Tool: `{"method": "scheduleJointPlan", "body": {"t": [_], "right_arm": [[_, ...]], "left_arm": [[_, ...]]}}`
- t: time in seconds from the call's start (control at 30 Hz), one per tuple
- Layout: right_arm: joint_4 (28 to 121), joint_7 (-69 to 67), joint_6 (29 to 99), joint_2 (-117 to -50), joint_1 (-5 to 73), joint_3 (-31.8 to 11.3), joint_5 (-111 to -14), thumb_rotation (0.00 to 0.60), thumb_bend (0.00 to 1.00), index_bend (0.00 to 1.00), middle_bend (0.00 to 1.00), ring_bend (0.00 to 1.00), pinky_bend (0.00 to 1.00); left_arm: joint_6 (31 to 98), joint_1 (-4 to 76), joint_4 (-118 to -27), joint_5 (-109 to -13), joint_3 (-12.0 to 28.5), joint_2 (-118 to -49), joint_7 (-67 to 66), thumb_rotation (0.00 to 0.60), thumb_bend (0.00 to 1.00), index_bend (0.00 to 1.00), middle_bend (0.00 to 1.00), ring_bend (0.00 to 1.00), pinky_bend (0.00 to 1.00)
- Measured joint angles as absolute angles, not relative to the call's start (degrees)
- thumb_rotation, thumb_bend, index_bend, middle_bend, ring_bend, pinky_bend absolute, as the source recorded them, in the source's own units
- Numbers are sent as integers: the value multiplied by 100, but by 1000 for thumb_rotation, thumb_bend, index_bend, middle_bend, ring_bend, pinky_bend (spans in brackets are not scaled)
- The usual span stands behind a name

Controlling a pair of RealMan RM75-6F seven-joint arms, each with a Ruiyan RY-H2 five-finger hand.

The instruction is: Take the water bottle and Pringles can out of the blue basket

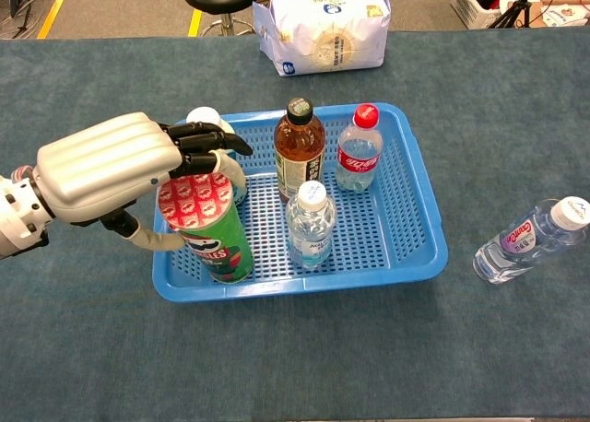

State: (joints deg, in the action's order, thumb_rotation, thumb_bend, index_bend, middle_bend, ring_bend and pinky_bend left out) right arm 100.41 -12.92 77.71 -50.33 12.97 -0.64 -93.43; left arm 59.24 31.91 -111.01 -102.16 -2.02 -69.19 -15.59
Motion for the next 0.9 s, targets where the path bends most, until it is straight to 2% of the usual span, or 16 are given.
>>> {"method": "scheduleJointPlan", "body": {"t": [0.3,0.9], "right_arm": [[10007,-1329,7767,-5056,1281,-62,-9320,600,0,215,335,254,427],[9935,-1414,7767,-5109,1279,-79,-9306,600,0,215,335,255,427]], "left_arm": [[6057,3192,-11041,-10276,-271,-6969,-1382,600,141,342,269,251,529],[6299,3194,-11093,-10376,-281,-6931,-1314,600,141,466,439,388,616]]}}
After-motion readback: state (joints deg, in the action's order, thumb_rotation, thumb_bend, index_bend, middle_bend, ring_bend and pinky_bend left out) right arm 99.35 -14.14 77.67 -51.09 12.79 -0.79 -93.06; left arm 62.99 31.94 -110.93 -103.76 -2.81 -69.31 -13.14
